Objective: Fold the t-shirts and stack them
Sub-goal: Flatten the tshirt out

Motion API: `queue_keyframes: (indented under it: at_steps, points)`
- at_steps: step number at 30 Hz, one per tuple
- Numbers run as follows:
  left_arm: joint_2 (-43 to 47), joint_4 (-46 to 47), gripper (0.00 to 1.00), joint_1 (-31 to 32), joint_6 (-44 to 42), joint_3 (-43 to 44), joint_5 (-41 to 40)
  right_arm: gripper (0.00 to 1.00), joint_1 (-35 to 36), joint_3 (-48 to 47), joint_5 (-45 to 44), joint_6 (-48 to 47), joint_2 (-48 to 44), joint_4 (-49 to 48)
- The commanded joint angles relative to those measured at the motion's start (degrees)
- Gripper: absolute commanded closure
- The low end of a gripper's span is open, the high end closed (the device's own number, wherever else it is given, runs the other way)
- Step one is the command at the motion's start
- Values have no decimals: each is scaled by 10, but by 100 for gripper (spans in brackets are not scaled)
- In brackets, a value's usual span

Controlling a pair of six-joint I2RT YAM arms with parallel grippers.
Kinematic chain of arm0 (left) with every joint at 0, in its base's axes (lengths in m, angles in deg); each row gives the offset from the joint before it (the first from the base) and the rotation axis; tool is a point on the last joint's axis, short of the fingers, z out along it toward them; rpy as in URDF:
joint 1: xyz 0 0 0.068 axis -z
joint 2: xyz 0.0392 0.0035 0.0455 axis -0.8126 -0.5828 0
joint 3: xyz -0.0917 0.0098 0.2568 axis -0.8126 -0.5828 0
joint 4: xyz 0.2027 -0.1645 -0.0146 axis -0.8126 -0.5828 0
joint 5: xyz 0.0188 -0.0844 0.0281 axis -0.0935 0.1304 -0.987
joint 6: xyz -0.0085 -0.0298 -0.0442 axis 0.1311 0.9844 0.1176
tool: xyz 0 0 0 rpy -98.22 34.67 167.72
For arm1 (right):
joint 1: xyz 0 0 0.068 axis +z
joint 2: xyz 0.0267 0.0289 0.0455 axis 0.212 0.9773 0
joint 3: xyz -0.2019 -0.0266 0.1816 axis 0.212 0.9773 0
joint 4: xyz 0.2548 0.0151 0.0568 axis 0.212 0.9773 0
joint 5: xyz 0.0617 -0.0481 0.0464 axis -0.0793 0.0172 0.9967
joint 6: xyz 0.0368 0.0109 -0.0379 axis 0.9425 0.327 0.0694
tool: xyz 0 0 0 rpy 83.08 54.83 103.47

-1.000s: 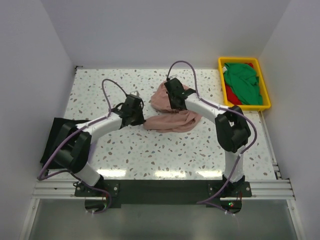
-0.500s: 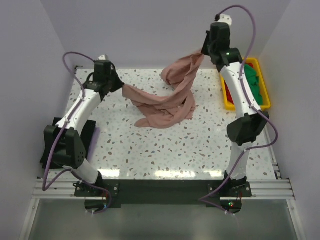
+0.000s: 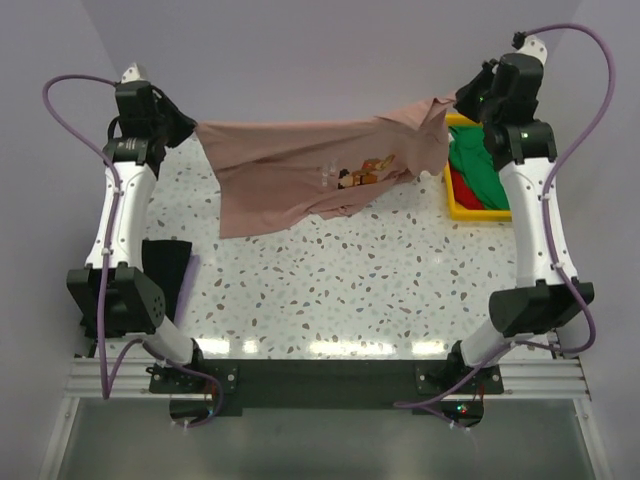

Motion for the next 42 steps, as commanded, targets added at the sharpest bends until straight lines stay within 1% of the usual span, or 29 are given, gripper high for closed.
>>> queue_keyframes:
  at_steps: [1, 2, 11, 18, 23, 27, 28, 31, 32, 34, 35, 36, 37, 38, 39, 40, 41, 42]
  points:
    - [31, -12, 100, -10, -16, 12, 33, 100, -5, 57, 25, 29, -68, -65]
    - [37, -10, 100, -12, -15, 9, 35, 100, -5, 74, 25, 34, -91, -71]
    - [117, -20, 100, -15, -10, 16, 72, 100, -5, 70, 25, 22, -192, -58]
    - [207, -30, 100, -16, -2, -4, 92, 100, -6, 67, 17, 5, -288, -23]
    - [211, -45, 100, -15, 7, 59, 102, 100, -5, 24, 19, -1, -308, -23]
    - [161, -48, 100, -16, 17, 137, 105, 100, -5, -3, 32, 7, -284, -45]
    - [149, -46, 100, -16, 19, 148, 107, 100, -6, -5, 41, 11, -265, -53]
    - [95, -12, 100, -17, 37, 162, 120, 100, -5, 5, 65, 22, -224, -94]
    - [59, -1, 100, -18, 42, 163, 129, 100, -5, 10, 74, 25, -191, -121]
    - [19, 44, 100, -20, 57, 167, 165, 100, -6, 24, 92, 39, -158, -151]
    - [-22, 78, 100, -19, 60, 171, 173, 100, -6, 25, 105, 43, -113, -184]
    - [-46, 94, 100, -19, 63, 189, 193, 100, -5, 21, 112, 46, -93, -196]
    - [-102, 102, 100, -19, 67, 211, 201, 100, -5, 2, 126, 54, -65, -211]
    - [-134, 103, 100, -21, 69, 241, 211, 100, -5, -13, 133, 55, -22, -218]
    - [-165, 100, 100, -23, 72, 316, 231, 100, -6, -30, 138, 57, 3, -222]
    - [-196, 97, 100, -27, 83, 358, 243, 100, -5, -65, 139, 64, 20, -225]
    - [-249, 98, 100, -34, 92, 396, 254, 100, -5, -83, 141, 68, 35, -236]
    - [-268, 119, 100, -37, 105, 443, 278, 100, -5, -100, 147, 73, 60, -239]
